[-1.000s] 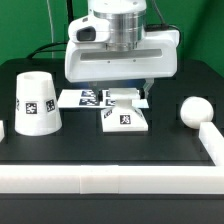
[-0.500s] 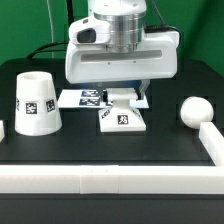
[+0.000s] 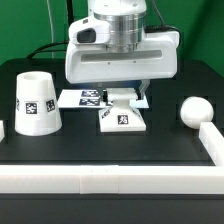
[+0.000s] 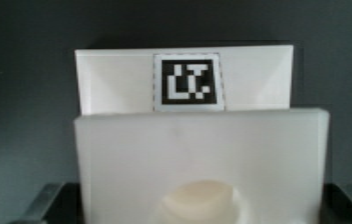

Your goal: Assemble lamp

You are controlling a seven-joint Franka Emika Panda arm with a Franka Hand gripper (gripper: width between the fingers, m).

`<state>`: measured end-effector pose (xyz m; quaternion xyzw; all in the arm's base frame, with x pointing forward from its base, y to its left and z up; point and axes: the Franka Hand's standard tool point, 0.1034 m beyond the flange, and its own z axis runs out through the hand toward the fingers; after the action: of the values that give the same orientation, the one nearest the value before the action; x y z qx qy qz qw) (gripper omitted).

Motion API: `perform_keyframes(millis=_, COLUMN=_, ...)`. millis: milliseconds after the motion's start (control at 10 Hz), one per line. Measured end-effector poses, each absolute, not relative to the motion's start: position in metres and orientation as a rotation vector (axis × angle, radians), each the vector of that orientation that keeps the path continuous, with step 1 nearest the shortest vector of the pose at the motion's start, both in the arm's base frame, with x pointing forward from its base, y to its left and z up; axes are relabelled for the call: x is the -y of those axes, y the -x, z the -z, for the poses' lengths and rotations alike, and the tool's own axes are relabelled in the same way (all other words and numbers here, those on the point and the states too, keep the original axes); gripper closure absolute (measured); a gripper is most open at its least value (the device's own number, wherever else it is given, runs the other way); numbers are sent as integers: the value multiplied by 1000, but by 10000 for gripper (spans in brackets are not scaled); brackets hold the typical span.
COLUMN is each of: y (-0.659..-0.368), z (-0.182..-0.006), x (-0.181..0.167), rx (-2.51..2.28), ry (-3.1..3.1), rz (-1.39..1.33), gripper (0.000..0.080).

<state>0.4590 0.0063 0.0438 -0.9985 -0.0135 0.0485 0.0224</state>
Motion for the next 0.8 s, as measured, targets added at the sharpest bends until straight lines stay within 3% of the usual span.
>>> perform_keyframes(millis=800, y=-559, z=-46, x=-44, rx=96, ry=3078, rz=-1, gripper=265)
